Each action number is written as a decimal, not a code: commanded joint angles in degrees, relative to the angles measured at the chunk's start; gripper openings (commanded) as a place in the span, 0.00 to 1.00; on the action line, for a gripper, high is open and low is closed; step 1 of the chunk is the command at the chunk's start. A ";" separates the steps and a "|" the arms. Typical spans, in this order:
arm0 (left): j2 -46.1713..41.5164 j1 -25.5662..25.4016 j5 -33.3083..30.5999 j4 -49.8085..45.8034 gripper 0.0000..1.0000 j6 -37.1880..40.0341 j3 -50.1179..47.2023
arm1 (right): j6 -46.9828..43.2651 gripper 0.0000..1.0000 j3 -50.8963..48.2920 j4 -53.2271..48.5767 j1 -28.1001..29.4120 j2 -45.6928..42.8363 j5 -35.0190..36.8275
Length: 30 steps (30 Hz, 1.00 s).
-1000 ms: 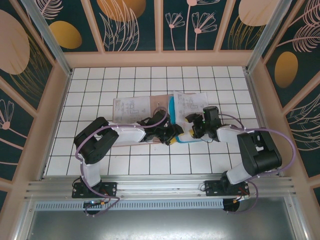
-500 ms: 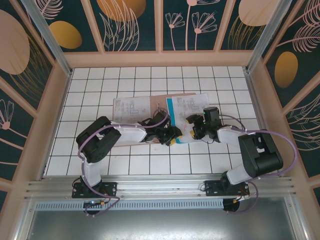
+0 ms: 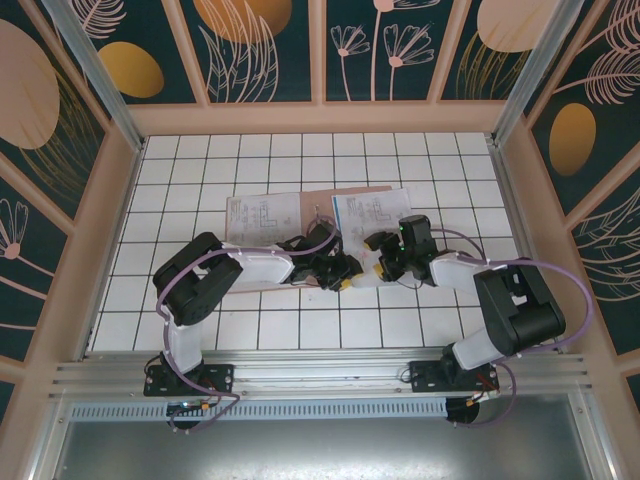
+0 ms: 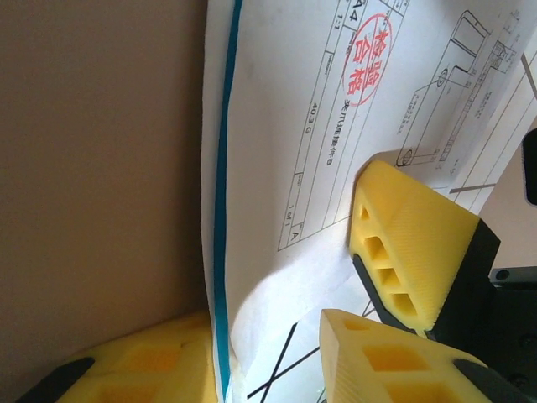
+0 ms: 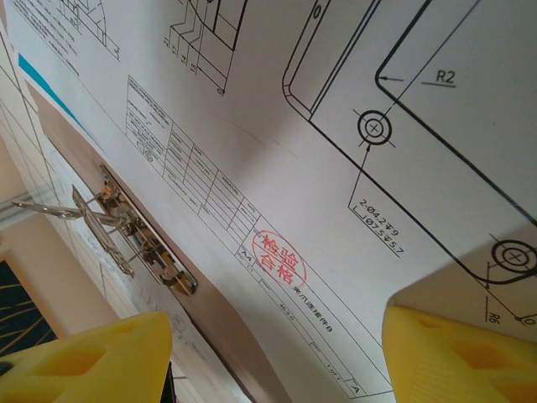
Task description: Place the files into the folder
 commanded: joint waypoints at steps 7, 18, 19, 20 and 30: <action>1.23 -0.24 -0.50 -3.24 0.34 1.72 1.68 | -3.75 0.69 2.10 -4.27 -0.16 2.89 0.62; 1.31 -0.22 -0.72 -3.81 0.30 2.07 1.97 | -3.50 0.69 -0.12 -4.78 0.77 1.20 1.15; 1.38 -0.29 -0.68 -3.74 0.27 2.08 1.97 | -3.32 0.69 -0.22 -4.64 0.82 1.28 1.24; 1.35 -0.23 -0.60 -3.73 0.26 1.99 1.97 | -3.08 0.69 -0.13 -4.49 0.78 1.48 1.24; 1.39 -0.25 -0.62 -3.65 0.04 1.89 2.10 | -0.10 0.71 0.12 -3.77 1.09 -0.16 0.80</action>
